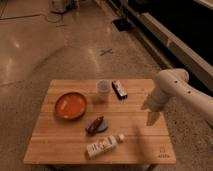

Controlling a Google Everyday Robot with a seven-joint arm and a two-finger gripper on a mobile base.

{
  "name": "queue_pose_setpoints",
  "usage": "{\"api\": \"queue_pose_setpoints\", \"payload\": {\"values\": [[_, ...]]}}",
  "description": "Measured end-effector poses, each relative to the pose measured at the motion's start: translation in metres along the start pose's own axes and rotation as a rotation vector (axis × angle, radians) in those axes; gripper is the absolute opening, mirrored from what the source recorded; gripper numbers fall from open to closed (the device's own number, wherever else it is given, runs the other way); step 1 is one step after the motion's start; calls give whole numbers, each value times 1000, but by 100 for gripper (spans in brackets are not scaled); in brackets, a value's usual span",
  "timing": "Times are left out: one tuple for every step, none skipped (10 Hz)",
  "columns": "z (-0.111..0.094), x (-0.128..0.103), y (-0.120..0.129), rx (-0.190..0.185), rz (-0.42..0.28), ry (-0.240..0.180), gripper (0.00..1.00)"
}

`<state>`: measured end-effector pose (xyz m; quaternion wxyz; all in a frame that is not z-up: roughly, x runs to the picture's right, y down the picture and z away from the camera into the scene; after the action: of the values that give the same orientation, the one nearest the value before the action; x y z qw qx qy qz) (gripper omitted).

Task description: Stand the bottle upright

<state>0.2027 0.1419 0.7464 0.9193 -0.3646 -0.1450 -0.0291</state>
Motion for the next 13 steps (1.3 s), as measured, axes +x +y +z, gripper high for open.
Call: {"api": "queue_pose_setpoints", "payload": {"values": [[16, -6, 2, -34, -13, -76, 65], [29, -9, 4, -59, -17, -139, 65], [39, -13, 7, -78, -11, -208, 65], [49, -18, 8, -85, 1, -288, 65], [57, -22, 7, -86, 16, -356, 65], [65, -23, 6, -83, 34, -414, 65], [72, -23, 4, -77, 51, -460, 65], [81, -23, 4, -72, 63, -500, 65], [92, -21, 7, -75, 58, -521, 65], [99, -20, 11, -80, 45, -525, 65], [109, -18, 19, -92, 18, -520, 65], [111, -18, 21, -95, 13, -518, 65], [111, -18, 21, -96, 12, -517, 65]]}}
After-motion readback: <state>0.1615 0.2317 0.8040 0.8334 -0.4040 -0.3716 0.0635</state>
